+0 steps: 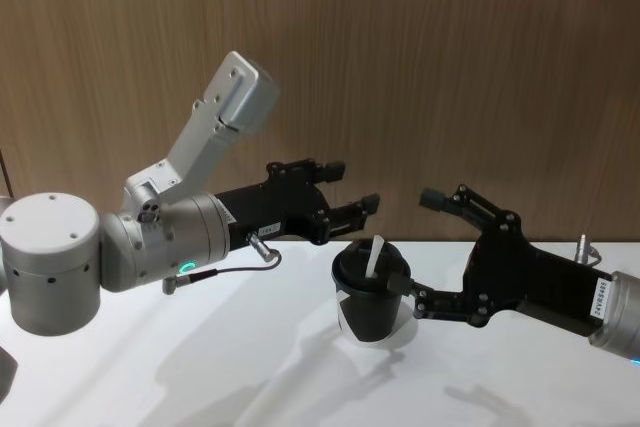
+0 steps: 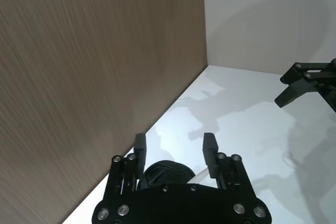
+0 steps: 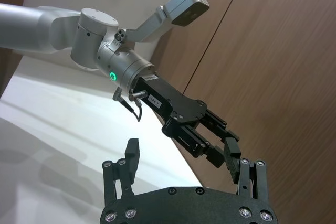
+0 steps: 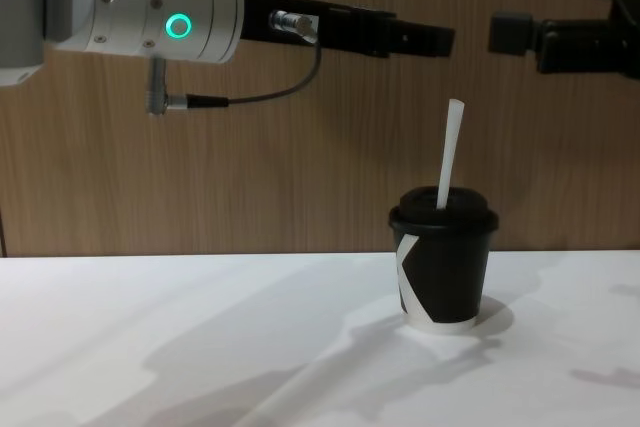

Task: Pick up the straw with one hand, pass it to the other hand, and insert it into the cup.

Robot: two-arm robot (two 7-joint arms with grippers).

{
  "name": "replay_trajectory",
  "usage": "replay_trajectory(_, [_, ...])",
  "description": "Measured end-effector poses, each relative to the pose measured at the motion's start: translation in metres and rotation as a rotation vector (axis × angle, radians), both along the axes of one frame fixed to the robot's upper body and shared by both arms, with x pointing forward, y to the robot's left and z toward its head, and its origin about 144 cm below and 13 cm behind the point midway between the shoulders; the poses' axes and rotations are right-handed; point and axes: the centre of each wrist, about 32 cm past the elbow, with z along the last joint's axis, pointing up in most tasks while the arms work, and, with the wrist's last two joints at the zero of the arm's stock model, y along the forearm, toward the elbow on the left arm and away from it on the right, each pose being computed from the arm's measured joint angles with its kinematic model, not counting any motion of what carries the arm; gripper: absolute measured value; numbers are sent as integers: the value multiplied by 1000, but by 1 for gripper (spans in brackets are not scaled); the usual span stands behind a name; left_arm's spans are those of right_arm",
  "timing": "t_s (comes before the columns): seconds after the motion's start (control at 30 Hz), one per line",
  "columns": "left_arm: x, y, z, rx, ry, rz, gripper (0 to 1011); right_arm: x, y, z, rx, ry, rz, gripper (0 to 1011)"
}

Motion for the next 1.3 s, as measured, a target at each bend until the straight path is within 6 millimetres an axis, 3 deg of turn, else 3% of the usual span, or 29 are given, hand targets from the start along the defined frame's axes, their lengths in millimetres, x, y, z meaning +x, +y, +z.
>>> replay_trajectory(0.23, [0, 0, 0, -2, 0, -1, 862, 0, 0, 0, 0, 0, 0, 1001])
replay_trajectory(0.47, [-3, 3, -3, -19, -15, 6, 1003, 0, 1, 0, 10, 7, -8, 1001])
replay_trajectory(1.3, [-16, 16, -18, -104, -90, 84, 1003, -7, 21, 6, 237, 152, -160, 1001])
